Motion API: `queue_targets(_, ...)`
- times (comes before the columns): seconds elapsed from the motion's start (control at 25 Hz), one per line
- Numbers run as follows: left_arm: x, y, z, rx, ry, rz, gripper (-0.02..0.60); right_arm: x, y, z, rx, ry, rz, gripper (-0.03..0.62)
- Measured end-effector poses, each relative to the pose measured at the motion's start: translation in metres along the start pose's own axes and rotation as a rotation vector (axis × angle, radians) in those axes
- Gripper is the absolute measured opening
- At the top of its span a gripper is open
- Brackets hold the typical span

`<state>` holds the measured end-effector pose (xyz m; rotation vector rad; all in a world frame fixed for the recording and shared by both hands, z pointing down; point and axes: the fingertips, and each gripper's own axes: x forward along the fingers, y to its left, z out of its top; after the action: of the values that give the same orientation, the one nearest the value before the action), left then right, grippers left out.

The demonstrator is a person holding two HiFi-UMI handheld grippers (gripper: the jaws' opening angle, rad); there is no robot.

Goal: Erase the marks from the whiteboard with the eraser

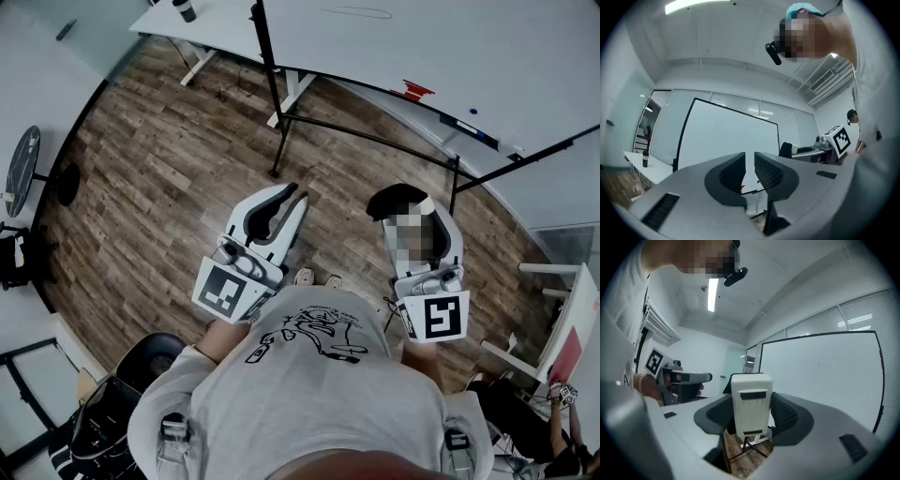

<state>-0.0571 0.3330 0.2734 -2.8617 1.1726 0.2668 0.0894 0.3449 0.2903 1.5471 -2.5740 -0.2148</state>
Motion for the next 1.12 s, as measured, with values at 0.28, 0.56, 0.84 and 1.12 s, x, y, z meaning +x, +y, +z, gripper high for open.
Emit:
queue_targets(0.28, -0.011, 0.029, -0.004, -0.023, 0.007, -0.011, 0.071, 0.02, 0.013, 0.002, 0.03, 0.002, -0.022, 0.252)
queue_targets(0.56, -0.023, 0.048, -0.016, -0.048, 0.023, -0.02, 0.071, 0.032, 0.024, -0.007, 0.041, 0.026, -0.049, 0.255)
queue_targets(0.84, -0.002, 0.06, -0.027, -0.051, 0.033, -0.02, 0.071, 0.048, 0.013, -0.02, 0.011, 0.054, -0.054, 0.255)
queue_targets(1.12, 0.034, 0.074, -0.032, -0.046, 0.029, -0.031, 0.071, 0.071, -0.019, -0.026, -0.012, 0.058, -0.086, 0.256)
